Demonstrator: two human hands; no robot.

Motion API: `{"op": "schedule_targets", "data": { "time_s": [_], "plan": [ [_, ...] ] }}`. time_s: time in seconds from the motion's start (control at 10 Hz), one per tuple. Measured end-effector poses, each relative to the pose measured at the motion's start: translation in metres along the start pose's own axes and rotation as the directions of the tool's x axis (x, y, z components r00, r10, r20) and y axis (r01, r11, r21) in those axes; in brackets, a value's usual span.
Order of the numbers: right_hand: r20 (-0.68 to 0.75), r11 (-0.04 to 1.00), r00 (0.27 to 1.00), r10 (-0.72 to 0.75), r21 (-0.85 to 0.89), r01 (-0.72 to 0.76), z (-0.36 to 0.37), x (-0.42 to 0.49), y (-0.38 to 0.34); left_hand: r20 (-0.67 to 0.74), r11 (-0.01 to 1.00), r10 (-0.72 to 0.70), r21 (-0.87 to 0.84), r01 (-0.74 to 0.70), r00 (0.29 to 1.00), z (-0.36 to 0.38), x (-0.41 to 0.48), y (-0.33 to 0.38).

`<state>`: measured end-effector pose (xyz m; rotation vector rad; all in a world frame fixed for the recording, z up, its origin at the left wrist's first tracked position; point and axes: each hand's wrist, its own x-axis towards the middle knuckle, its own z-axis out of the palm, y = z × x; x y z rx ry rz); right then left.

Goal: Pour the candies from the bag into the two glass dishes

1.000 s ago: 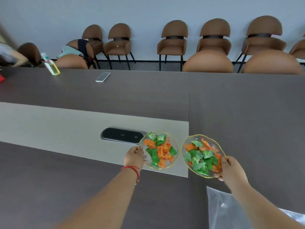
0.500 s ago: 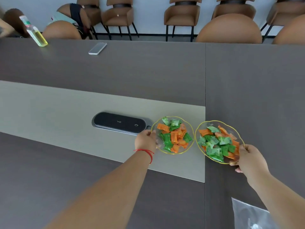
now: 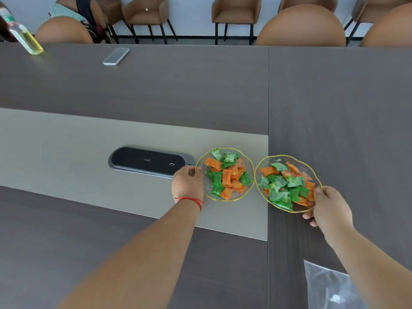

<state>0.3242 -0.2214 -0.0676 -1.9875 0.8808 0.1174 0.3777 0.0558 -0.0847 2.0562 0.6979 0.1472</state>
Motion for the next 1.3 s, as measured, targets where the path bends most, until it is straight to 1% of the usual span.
{"op": "schedule_targets", "data": {
  "time_s": [0.1,0.3,0.5,0.7,1.0,1.1,1.2,1.3],
  "plan": [
    [-0.029,1.000,0.999,-0.020,0.015,0.021,0.001,0.000,0.002,-0.035,0.999,-0.022,-0.024,0.021,0.999,0.001,0.001,-0.003],
    [-0.078,0.999,0.997,-0.029,0.043,0.032,0.003,0.002,0.005,-0.095,0.999,0.032,0.002,-0.032,0.995,0.004,-0.001,-0.006],
    [-0.133,0.996,0.991,-0.025,0.078,0.035,0.005,0.004,0.010,-0.113,0.999,-0.018,-0.042,0.013,0.993,0.001,-0.004,-0.002],
    [-0.147,0.993,0.989,-0.030,0.107,0.046,0.006,0.006,0.014,-0.146,0.997,-0.014,-0.083,0.002,0.989,0.002,-0.003,-0.005],
    [-0.159,0.992,0.987,-0.026,0.117,0.045,0.006,0.003,0.013,-0.097,0.997,0.033,-0.073,-0.040,0.995,0.001,-0.002,-0.010],
    [-0.119,0.994,0.992,-0.030,0.100,0.042,0.003,-0.003,0.008,0.027,0.992,0.019,-0.124,-0.016,0.999,-0.008,-0.007,-0.014],
    [-0.031,0.983,0.999,0.039,0.181,-0.032,-0.001,-0.004,0.003,0.136,0.940,-0.112,-0.307,0.149,0.984,-0.018,-0.009,-0.002],
    [0.021,0.937,0.989,0.145,0.318,-0.144,-0.015,-0.010,0.000,0.200,0.857,-0.254,-0.407,0.316,0.946,-0.028,-0.021,0.015]
  ]
}}
